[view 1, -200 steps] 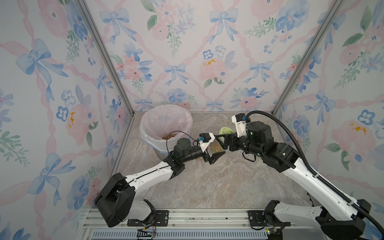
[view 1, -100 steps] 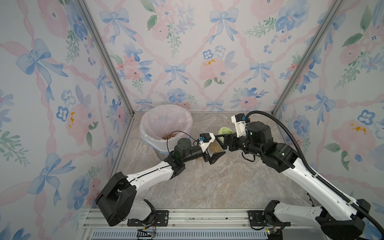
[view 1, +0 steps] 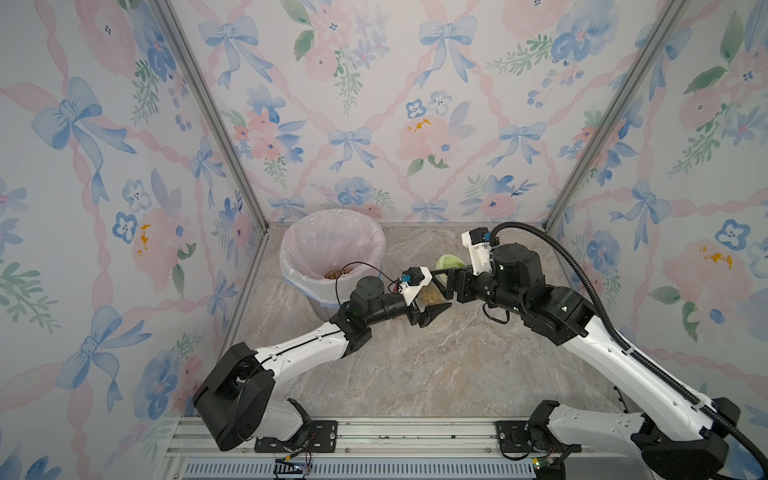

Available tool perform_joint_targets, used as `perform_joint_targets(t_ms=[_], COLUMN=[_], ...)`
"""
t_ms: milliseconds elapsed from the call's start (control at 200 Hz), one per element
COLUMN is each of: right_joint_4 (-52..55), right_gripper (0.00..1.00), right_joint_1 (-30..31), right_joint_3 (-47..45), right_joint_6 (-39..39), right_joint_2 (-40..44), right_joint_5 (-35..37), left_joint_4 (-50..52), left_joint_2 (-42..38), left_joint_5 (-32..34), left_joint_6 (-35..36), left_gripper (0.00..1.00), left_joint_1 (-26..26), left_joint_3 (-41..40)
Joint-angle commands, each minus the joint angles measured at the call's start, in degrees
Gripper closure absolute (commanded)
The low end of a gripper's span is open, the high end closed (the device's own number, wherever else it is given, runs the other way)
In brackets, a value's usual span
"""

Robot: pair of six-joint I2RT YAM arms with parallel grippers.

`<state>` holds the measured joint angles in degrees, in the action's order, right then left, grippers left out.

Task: Empty moldy peanuts from jars
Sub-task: Pick up the jar from the center of the board.

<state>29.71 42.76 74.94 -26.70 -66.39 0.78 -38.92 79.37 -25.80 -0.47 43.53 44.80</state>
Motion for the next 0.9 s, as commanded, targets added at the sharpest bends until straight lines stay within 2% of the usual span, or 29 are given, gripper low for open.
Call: perform_joint_targets(t_ms=[0, 70, 135, 305, 455, 625, 695, 895], right_joint_4=[-4.2, -4.2, -4.2, -4.1, -4.5, -4.4, -4.4, -6.1], right_gripper=[0.53, 0.53, 0.53, 0.51, 0.45, 0.39, 0.38, 0.26], right_joint_1=[-0.3, -0.3, -0.4, -0.4, -0.4, -0.3, -0.3, -0.3], right_joint_3=[0.0, 0.1, 0.3, 0.9, 0.9, 1.5, 1.7, 1.0], right_joint_6=[-0.3, -0.3, -0.2, 0.0, 0.1, 0.4, 0.4, 0.7], right_joint_2=[1.1, 0.8, 0.6, 0.2, 0.6, 0.5, 0.3, 0.5], right_joint_5=[-1.3, -1.5, -1.8, -2.6, -2.7, -2.9, -3.2, -4.4], left_joint_4=[-0.9, -0.9, -0.9, -0.6, -0.2, 0.2, 0.2, 0.4], left_joint_2=[1.0, 1.0, 0.8, 0.2, -0.4, -1.1, -1.5, -2.6], left_joint_5=[-0.6, -1.1, -1.6, -0.8, -0.6, -0.6, -0.3, -1.0], left_joint_6=[-1.2, -1.5, -1.5, -0.5, 0.5, 1.7, 2.0, 2.3], left_gripper=[0.31, 0.33, 0.43, 0.58, 0.63, 0.74, 0.75, 0.75], left_joint_1=[0.1, 0.1, 0.1, 0.1, 0.0, 0.0, 0.0, 0.0], left_joint_3=[2.2, 2.3, 2.4, 2.4, 2.1, 1.9, 1.9, 1.8])
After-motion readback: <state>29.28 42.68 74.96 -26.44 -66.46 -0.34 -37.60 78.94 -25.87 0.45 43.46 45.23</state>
